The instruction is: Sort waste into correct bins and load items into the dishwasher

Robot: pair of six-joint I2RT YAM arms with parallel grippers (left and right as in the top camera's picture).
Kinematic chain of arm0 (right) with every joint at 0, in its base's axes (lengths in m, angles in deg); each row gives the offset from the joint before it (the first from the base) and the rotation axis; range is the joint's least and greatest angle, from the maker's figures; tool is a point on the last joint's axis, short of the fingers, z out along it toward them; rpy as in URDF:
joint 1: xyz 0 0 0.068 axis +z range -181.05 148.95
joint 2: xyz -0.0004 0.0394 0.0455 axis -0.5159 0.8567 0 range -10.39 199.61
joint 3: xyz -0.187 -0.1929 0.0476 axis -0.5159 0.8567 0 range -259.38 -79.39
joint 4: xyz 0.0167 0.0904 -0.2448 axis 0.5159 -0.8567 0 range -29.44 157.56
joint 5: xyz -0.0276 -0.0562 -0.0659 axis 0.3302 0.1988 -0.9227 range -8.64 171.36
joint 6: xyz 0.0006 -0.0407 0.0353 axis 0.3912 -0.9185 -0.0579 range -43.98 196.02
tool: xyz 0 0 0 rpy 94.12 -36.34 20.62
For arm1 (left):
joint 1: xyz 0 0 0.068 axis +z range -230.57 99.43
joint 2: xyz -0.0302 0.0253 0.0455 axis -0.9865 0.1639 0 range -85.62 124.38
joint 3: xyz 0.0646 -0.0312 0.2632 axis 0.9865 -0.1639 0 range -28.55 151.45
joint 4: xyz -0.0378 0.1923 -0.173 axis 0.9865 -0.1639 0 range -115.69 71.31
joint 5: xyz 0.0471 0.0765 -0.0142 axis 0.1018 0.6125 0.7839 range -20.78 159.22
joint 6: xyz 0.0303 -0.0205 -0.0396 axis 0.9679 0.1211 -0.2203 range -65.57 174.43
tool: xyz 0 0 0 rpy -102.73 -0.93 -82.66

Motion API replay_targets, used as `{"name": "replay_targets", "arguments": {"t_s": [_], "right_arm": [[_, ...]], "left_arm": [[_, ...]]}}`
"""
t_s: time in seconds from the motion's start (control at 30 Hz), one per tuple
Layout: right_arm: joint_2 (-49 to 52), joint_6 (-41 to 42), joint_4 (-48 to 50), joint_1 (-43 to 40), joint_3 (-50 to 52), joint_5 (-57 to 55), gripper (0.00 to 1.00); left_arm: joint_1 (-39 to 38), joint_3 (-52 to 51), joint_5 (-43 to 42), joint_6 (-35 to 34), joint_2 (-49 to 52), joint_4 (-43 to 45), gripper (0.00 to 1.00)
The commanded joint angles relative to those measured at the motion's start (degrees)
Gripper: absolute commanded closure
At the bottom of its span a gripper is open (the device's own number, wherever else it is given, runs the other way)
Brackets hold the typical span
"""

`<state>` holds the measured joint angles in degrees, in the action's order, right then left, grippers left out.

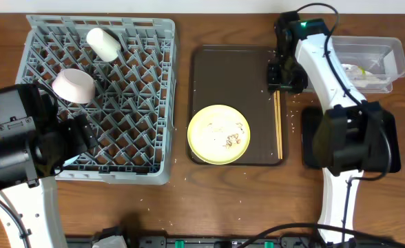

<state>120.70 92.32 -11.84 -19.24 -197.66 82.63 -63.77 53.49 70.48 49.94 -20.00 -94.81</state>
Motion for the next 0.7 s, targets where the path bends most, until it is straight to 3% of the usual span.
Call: {"name": "replay_targets", "arguments": {"t_s": [0.0, 0.3, 0.67], "right_arm": [[2.4, -0.1, 0.6, 0.0, 0.3, -0.7, 0.54], [9.1, -3.8, 3.1, 0.4, 0.3, 2.2, 0.62], [9.7, -3.5, 4.6, 0.4, 0.3, 2.2, 0.59]], "left_arm": [[-0.1, 1.1, 1.4, -0.5, -0.2, -0.1, 0.07], [-0.1, 1.1, 1.4, -0.5, -0.1, -0.1, 0.07], [-0.1, 1.1, 1.4, -0.5, -0.2, -0.1, 0.07]]}}
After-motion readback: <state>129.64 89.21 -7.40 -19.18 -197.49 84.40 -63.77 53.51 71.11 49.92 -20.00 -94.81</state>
